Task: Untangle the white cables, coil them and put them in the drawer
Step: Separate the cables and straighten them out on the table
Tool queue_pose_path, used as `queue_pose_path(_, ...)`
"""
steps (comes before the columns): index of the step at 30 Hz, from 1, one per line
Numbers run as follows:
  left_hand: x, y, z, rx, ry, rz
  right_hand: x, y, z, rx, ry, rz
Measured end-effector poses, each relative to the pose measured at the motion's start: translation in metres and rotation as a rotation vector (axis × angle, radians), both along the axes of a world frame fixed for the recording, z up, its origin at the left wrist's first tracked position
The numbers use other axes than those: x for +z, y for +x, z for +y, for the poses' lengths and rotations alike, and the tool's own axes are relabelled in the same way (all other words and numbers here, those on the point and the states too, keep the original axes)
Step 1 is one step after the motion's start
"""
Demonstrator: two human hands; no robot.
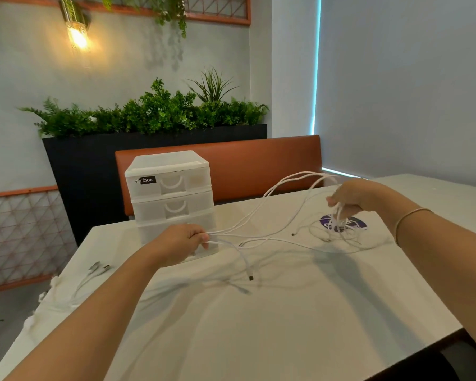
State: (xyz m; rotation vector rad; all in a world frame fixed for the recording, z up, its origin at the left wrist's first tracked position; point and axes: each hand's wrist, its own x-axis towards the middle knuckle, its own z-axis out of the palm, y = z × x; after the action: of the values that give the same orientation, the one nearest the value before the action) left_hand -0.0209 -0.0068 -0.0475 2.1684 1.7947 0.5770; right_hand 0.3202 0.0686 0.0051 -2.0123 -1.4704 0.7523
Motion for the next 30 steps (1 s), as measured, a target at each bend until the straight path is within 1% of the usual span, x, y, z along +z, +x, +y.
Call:
queue_pose_path(1, 0.000, 0.000, 0.000, -0.002, -0.002, -0.002, 0.003, 0.002, 0.002, -0.055, 0.083, 0.013)
queue_pose_path(2, 0.000, 0.000, 0.000, -0.005, -0.003, -0.002, 0.006, 0.006, 0.004, -0.103, 0.183, -0.074)
queue_pose_path(4, 0.000, 0.000, 0.000, -0.010, -0.002, -0.008, 0.011, 0.011, 0.004, -0.202, 0.397, -0.393)
queue_pose_path(5, 0.001, 0.001, 0.000, -0.009, 0.000, -0.017, 0.014, 0.014, 0.002, -0.200, 0.503, -0.507)
queue_pose_path(6, 0.001, 0.001, 0.000, -0.008, 0.002, -0.022, 0.013, 0.019, 0.005, -0.181, 0.560, -0.603)
queue_pose_path(7, 0.003, 0.002, 0.000, -0.007, 0.005, -0.023, 0.010, 0.027, 0.007, -0.164, 0.587, -0.640)
queue_pose_path(8, 0.004, 0.001, -0.001, -0.006, 0.005, -0.022, 0.004, 0.034, 0.009, -0.141, 0.523, -0.691)
queue_pose_path(9, 0.004, 0.001, -0.001, -0.008, 0.002, -0.024, -0.004, 0.039, 0.009, -0.104, 0.353, -0.787)
queue_pose_path(11, 0.004, 0.000, -0.003, -0.015, -0.002, -0.034, -0.017, 0.041, 0.003, -0.056, -0.106, -1.029)
queue_pose_path(12, 0.004, 0.000, -0.004, -0.021, -0.003, -0.038, -0.022, 0.035, -0.005, -0.028, -0.254, -1.103)
queue_pose_path(13, 0.004, 0.000, -0.005, -0.029, -0.003, -0.040, -0.026, 0.023, -0.012, 0.024, -0.298, -1.117)
queue_pose_path(14, 0.004, 0.001, -0.005, -0.037, -0.005, -0.041, -0.026, 0.008, -0.017, 0.114, -0.215, -1.096)
queue_pose_path(15, 0.004, 0.002, -0.005, -0.045, -0.006, -0.042, -0.026, -0.008, -0.021, 0.226, -0.059, -1.036)
queue_pose_path(16, 0.004, 0.004, -0.005, -0.052, -0.005, -0.045, -0.026, -0.026, -0.024, 0.337, 0.096, -0.903)
queue_pose_path(17, 0.004, 0.005, -0.005, -0.056, -0.007, -0.054, -0.026, -0.051, -0.033, 0.465, 0.201, -0.728)
queue_pose_path(18, 0.005, 0.007, -0.006, -0.061, -0.009, -0.070, -0.025, -0.077, -0.047, 0.595, 0.256, -0.563)
queue_pose_path(19, 0.005, 0.008, -0.007, -0.067, -0.009, -0.090, -0.026, -0.102, -0.059, 0.710, 0.274, -0.468)
queue_pose_path(21, 0.003, 0.011, -0.009, -0.085, -0.004, -0.110, -0.036, -0.140, -0.074, 0.845, 0.266, -0.431)
queue_pose_path(22, 0.002, 0.012, -0.010, -0.096, 0.001, -0.114, -0.043, -0.149, -0.075, 0.869, 0.265, -0.402)
queue_pose_path(24, -0.001, 0.011, -0.011, -0.114, 0.007, -0.129, -0.052, -0.154, -0.073, 0.878, 0.243, -0.267)
queue_pose_path(27, -0.005, 0.008, -0.013, -0.118, 0.029, -0.156, -0.054, -0.147, -0.069, 0.866, 0.089, -0.027)
queue_pose_path(28, -0.007, 0.008, -0.013, -0.120, 0.046, -0.170, -0.053, -0.145, -0.068, 0.854, 0.056, -0.012)
queue_pose_path(30, -0.012, 0.012, -0.012, -0.134, 0.066, -0.227, -0.049, -0.141, -0.064, 0.805, 0.078, -0.129)
